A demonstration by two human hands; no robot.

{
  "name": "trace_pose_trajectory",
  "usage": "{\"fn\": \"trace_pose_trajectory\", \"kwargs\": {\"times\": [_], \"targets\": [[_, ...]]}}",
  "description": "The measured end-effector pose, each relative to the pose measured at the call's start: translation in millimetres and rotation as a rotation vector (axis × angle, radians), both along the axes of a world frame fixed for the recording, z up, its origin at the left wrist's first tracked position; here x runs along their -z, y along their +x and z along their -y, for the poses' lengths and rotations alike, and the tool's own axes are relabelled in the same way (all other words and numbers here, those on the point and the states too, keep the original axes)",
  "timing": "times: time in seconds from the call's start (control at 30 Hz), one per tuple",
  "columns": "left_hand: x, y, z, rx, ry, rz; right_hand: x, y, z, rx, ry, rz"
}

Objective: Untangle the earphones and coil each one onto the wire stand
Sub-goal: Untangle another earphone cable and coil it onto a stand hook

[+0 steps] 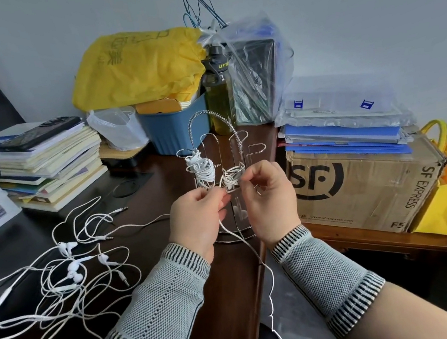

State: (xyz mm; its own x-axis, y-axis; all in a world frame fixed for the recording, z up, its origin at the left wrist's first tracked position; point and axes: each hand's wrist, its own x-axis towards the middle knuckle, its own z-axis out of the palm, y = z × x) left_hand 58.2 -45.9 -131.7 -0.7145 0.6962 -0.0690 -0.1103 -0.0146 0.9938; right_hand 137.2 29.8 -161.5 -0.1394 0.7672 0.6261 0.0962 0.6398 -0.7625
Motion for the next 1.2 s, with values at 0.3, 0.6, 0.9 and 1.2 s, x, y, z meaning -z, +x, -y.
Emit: {"fn": "trace_pose_trajectory", "kwargs": {"times": [0.3, 0.6, 0.9, 1.2], "targets": [[-1, 9, 7, 0.055, -0.320, -1.038, 5, 1, -4, 0.068, 0.158, 0.095], [-11, 17, 17, 0.064, -0.520, -1.465, 8, 2, -5, 0.015, 0.376, 0.093], [-9, 9, 14, 0.034, -0.456, -1.455, 7, 9, -12, -0.100, 0.404, 0.134], [-8, 4, 12, 0.025, -0.460, -1.445, 6, 16, -15, -0.082, 0.516, 0.182]]}}
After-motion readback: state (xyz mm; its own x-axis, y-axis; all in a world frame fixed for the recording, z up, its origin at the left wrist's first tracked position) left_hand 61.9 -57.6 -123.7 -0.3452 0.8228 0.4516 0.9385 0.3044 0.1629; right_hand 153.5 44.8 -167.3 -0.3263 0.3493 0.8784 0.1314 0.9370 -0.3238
